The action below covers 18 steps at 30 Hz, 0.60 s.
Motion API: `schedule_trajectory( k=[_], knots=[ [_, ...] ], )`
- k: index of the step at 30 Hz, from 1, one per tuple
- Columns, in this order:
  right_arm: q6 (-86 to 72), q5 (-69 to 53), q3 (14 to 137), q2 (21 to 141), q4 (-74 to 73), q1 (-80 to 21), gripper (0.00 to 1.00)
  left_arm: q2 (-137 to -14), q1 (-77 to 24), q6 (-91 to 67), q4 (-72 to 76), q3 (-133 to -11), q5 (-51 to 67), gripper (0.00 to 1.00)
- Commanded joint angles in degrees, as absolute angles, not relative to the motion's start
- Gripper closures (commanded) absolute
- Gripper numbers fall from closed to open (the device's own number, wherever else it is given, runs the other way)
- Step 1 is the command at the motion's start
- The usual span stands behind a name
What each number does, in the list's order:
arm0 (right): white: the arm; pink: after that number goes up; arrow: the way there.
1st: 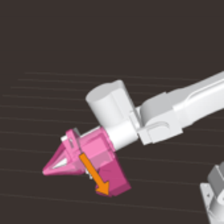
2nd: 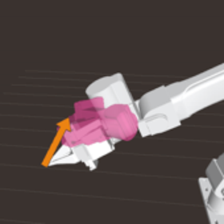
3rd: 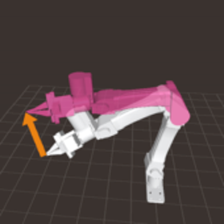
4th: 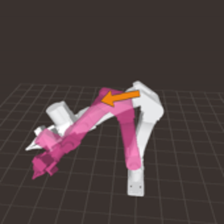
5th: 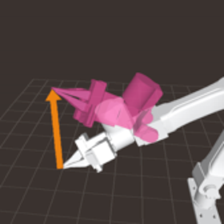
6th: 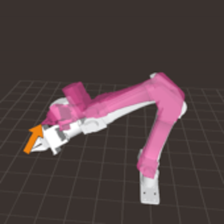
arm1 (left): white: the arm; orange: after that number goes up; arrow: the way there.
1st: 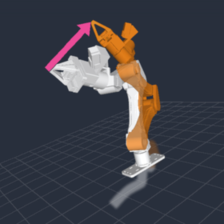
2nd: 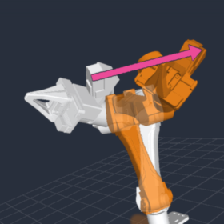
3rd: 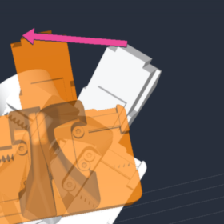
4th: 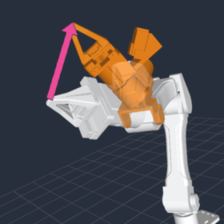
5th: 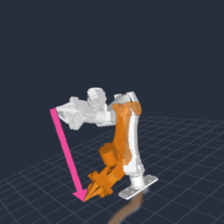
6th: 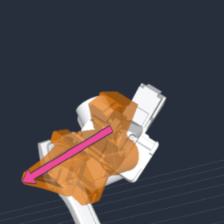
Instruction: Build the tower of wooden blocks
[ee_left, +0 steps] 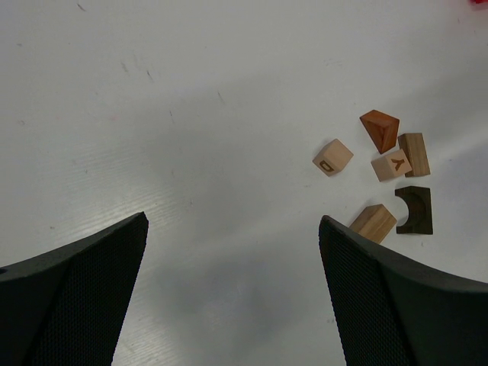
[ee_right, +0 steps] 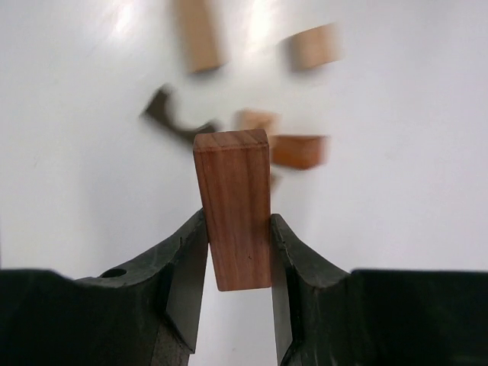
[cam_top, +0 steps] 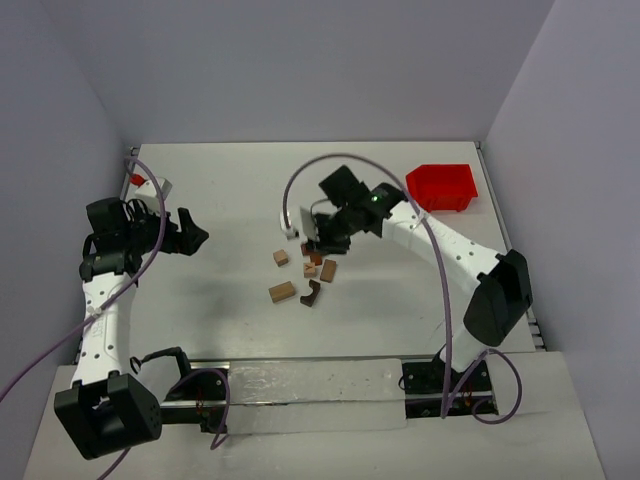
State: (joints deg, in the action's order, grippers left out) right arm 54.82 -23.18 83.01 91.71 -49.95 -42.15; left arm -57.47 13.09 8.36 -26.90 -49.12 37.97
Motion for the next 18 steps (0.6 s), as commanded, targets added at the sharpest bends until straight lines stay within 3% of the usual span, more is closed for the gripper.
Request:
schedule_trajectory(
  k=[1,9,18],
  knots=[
    [39.62,-20.03,91.51,97.85,-46.58,-38.52,1.00,-56.81,12.50,6.78,-21.47,-50.64,37.43,0.01],
    [36.49,-6.02,98.88,114.35,-41.47,-38.58,1.00,-56.20,12.22,5.99,-22.27,-50.36,37.09,0.01],
    [39.68,-2.81,97.41,120.42,-35.30,-38.60,1.00,-56.44,12.29,4.73,-22.93,-51.58,37.89,0.01]
  ],
)
